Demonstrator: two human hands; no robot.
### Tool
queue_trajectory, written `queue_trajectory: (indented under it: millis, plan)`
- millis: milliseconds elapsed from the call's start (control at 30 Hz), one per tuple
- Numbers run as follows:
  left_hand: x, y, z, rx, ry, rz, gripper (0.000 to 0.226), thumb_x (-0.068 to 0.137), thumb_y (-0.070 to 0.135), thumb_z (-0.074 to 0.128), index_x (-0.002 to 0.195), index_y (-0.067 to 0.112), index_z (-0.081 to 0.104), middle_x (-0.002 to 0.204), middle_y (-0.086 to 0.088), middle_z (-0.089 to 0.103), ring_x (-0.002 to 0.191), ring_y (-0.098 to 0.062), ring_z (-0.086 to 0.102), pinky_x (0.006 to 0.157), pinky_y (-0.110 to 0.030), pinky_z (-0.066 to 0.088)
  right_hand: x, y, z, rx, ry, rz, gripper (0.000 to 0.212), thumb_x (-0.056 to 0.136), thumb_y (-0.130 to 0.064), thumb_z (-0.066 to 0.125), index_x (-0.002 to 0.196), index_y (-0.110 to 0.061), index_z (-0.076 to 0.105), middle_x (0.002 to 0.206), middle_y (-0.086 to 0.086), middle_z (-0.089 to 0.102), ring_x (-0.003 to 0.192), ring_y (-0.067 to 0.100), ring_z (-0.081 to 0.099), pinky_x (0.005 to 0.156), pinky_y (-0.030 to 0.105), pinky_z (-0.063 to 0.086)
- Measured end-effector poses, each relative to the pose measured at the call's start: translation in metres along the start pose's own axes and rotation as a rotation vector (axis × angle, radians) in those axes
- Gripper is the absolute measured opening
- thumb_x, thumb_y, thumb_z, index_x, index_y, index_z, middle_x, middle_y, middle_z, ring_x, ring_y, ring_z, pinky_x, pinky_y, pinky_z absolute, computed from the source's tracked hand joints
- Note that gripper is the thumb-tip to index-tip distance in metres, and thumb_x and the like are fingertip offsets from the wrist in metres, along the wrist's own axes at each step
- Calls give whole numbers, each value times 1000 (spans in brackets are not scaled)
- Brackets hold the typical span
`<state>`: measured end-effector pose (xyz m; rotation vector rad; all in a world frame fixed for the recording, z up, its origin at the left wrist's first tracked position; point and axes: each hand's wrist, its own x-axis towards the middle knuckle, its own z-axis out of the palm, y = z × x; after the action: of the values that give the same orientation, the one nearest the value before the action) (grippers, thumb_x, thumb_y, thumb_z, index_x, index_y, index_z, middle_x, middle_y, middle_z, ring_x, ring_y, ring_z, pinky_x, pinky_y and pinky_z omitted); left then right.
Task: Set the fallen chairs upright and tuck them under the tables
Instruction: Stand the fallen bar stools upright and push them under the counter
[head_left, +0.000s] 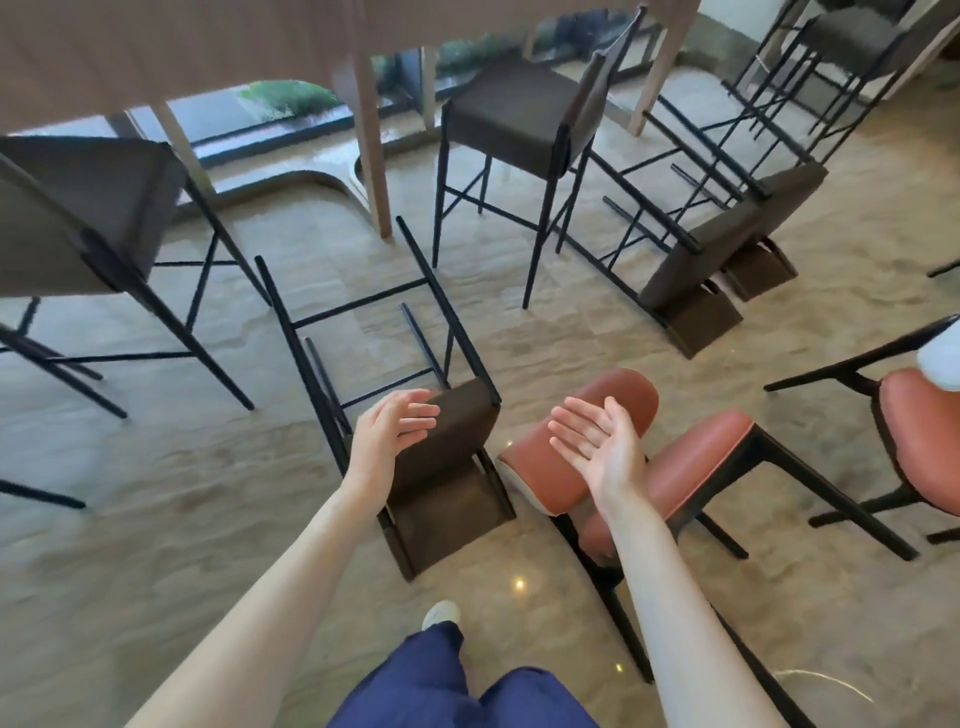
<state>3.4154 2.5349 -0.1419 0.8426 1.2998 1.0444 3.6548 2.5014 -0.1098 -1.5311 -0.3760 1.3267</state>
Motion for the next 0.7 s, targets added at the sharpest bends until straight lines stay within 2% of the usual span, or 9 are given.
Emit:
queue_trajectory:
  millis: [500, 700]
  plan:
    - [-121, -54, 22, -163, 374, -26, 35, 102, 20, 37, 113, -1, 64, 99, -17, 69, 91, -29, 65, 86, -38, 52, -17, 18, -38, -180, -308, 97, 44, 102, -35, 39, 107, -2, 68, 103, 17, 72, 100, 32, 68, 93, 44, 52]
    - [-163, -80, 27, -183, 460, -35, 33, 95, 30, 46, 104, 9, 69, 100, -16, 71, 92, -27, 68, 90, -43, 51, -26, 41, -64, -204, -350, 163, 45, 101, -37, 39, 109, -2, 68, 104, 16, 72, 102, 31, 68, 92, 43, 53]
